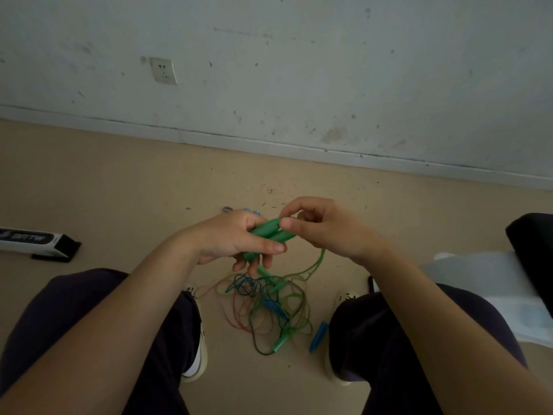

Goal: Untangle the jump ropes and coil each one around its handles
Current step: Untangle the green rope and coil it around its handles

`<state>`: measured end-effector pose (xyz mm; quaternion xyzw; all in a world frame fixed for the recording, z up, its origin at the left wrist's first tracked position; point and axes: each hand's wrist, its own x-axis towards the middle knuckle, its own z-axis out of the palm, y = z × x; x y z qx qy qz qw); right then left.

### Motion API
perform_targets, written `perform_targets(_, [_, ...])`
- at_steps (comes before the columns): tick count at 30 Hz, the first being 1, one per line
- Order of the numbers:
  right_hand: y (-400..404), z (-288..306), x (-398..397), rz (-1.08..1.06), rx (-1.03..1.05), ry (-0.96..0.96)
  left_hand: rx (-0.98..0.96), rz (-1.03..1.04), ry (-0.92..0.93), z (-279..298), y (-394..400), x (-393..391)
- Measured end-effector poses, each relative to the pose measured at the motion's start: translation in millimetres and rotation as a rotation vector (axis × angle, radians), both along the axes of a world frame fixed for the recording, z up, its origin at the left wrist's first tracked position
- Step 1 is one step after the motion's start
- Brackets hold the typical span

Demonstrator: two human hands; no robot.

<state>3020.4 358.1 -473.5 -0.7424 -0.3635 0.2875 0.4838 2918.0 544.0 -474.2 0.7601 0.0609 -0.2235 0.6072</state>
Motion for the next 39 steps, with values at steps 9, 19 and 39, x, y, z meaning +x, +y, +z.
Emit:
perform_targets(9, [1, -2, 6, -0.12, 0.12, 0.019, -0.042, 0.13, -0.059, 3, 5, -1])
perform_targets(19, [8, -3, -5, -0.022, 0.088, -0.02, -0.011, 0.116, -0.011, -1, -3, -1])
perform_targets(39, [7, -5, -1, -0.069, 0.031, -0.028, -0.016, 0.124, -0.013, -3, -1, -1])
